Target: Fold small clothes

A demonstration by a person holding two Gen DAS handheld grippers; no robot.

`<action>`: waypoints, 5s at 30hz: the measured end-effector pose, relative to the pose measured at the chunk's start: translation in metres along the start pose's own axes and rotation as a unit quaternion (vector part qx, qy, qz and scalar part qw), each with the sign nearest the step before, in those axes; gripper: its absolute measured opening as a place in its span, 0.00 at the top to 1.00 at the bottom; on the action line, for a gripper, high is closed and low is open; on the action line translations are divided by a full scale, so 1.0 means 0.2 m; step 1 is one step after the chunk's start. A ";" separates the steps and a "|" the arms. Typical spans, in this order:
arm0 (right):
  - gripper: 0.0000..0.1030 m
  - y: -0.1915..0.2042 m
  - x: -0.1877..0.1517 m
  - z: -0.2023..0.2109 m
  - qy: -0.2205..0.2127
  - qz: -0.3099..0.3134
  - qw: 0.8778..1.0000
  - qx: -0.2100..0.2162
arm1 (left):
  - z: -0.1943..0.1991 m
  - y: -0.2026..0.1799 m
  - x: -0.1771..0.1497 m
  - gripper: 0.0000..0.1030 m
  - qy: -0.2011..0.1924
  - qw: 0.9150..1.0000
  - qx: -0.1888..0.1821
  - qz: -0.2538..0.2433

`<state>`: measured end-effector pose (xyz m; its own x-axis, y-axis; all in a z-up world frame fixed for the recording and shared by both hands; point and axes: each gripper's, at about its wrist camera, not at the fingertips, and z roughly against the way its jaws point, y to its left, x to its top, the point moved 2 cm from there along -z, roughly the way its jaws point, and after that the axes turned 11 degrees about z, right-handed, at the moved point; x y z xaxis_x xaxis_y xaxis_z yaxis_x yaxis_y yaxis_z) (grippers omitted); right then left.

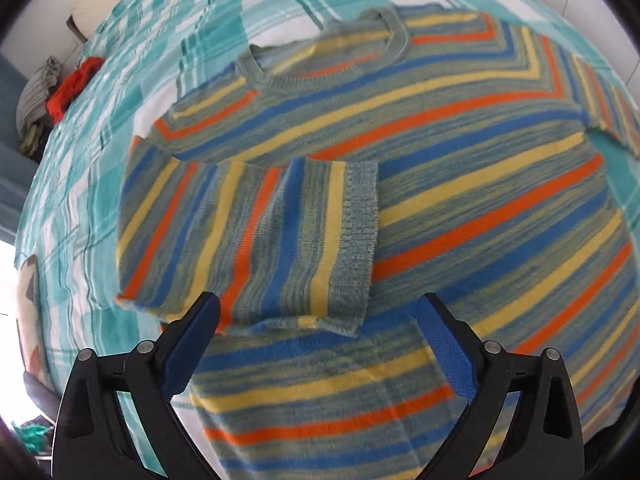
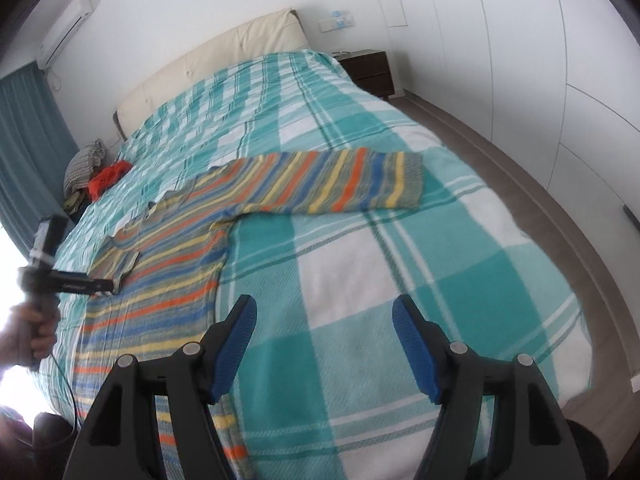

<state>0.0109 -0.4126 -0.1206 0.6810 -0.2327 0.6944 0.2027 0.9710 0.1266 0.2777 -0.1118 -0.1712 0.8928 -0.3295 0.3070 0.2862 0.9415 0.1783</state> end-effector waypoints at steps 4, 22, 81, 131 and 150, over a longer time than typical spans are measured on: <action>0.32 0.10 -0.04 -0.04 0.018 0.030 0.999 0.021 | 0.01 0.15 0.02 0.95 0.000 0.995 -0.055 0.077; 0.32 0.21 -0.06 -0.14 0.034 0.072 0.997 0.021 | -0.12 1.78 -0.45 0.98 0.011 0.888 0.060 0.455; 0.98 0.37 -0.50 -0.22 0.322 0.044 0.942 0.084 | 0.13 0.57 -1.35 1.00 0.093 0.973 -0.091 0.192; 0.00 0.09 -0.18 -0.45 0.052 0.107 0.990 -0.078 | -0.02 1.01 -0.97 0.00 -0.133 0.956 -0.056 0.254; 0.00 0.13 -0.19 -0.44 0.095 0.108 0.984 -0.104 | -0.03 1.00 -0.98 0.00 -0.132 0.956 -0.052 0.257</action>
<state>0.0517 -0.3826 -0.2056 0.8394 -0.0465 0.5416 0.1645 0.9713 -0.1716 0.1622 0.1419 -0.2016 0.8097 0.1840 0.5573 -0.1206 0.9815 -0.1488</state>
